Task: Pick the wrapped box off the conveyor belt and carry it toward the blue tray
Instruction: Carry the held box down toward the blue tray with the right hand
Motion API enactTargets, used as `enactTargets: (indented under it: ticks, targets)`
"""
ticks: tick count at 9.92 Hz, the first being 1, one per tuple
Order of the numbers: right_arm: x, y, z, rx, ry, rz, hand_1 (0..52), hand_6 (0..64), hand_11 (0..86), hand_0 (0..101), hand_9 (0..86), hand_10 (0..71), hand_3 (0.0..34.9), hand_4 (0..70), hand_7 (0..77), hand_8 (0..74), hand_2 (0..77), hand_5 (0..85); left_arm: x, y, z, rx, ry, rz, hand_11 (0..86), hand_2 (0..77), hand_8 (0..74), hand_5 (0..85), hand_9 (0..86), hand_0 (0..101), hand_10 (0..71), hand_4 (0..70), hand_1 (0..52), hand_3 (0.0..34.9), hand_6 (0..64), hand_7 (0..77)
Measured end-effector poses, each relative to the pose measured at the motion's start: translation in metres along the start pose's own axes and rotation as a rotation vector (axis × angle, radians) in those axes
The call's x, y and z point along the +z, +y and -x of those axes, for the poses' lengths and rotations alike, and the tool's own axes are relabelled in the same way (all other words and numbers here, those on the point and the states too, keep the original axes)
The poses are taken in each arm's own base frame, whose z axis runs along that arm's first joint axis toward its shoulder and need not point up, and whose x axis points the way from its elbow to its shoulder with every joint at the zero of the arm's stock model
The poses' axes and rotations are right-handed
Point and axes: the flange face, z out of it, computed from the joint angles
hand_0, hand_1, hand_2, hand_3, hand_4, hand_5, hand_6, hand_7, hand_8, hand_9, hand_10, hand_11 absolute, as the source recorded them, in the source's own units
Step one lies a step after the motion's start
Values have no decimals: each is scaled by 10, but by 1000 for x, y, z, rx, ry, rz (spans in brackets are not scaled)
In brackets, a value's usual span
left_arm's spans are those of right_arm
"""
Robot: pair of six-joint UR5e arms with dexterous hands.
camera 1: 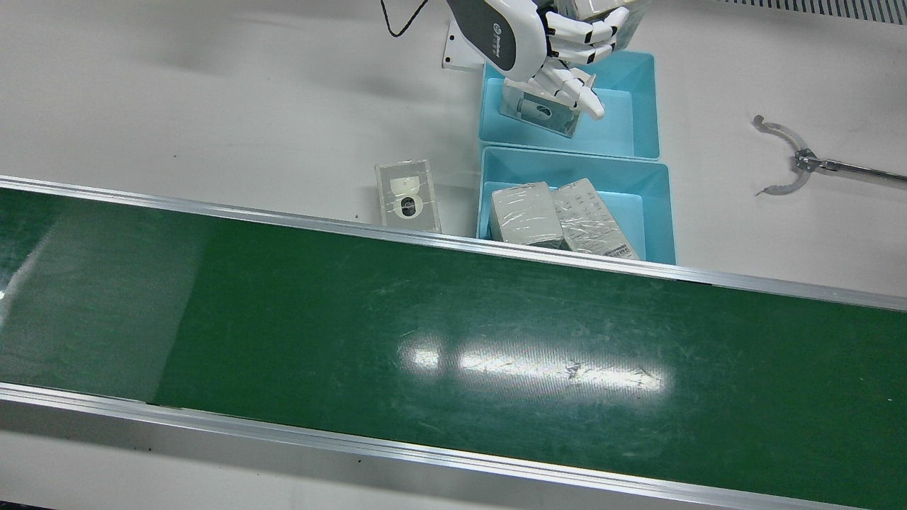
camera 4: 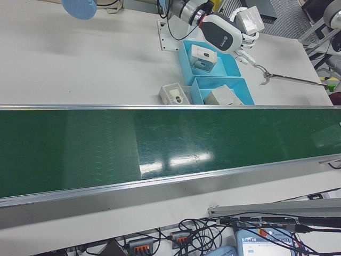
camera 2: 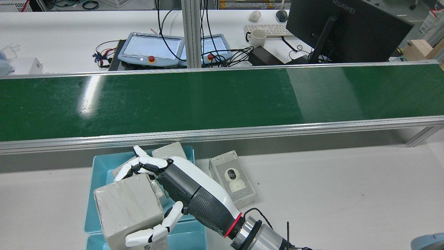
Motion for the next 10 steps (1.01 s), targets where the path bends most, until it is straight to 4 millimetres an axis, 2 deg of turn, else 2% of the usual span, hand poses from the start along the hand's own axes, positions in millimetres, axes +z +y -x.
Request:
enactTargets:
  ticks: [1,2,3,4,5,6,7,8,9,10]
  targets:
    - [-1,1,-3,5,5,1,54,147,125,462,33,76,142,229,469,0,311,420,0,0,0,0,0,0,0,11,5,5,5,0,5,5,0,0,0,5]
    - [-2,2,-4,8,7,2,54,38,98,468,27,38,184,240,376,0,311,338,0,0,0,0,0,0,0,11,5,5,5,0,5,5,0,0,0,5]
    - [-2,3,-4,11,7,3,54,0,93,468,22,60,259,158,125,0,311,245,0,0,0,0,0,0,0,11,0,5,5,0,5,5,0,0,0,5]
    - [-3,4,-3,14,5,5,54,0,93,447,22,60,293,153,125,0,311,218,0,0,0,0,0,0,0,11,0,5,5,0,5,5,0,0,0,5]
    - [-3,5,-2,18,3,7,158,0,93,451,22,54,302,153,169,0,344,213,0,0,0,0,0,0,0,5,5,5,0,0,5,5,0,0,0,5]
    - [-3,5,-2,21,2,7,164,0,93,423,22,65,302,153,169,0,338,213,0,0,0,0,0,0,0,11,0,5,5,0,5,5,0,0,0,5]
    - [-4,3,-1,23,3,5,115,0,93,459,22,65,300,180,169,0,322,224,0,0,0,0,0,0,0,5,0,5,5,0,5,5,0,0,0,5]
    - [-6,0,-1,27,5,1,115,0,93,459,22,65,300,180,169,0,322,224,0,0,0,0,0,0,0,11,0,5,5,0,5,5,0,0,0,5]
    - [-7,-2,-1,29,6,-2,125,0,87,463,22,65,302,147,169,0,98,191,0,0,0,0,0,0,0,5,5,5,0,0,5,5,0,0,5,5]
    - [-7,-3,0,32,7,-3,109,0,93,463,22,60,302,120,153,0,136,191,0,0,0,0,0,0,0,5,5,5,0,0,5,5,0,0,5,5]
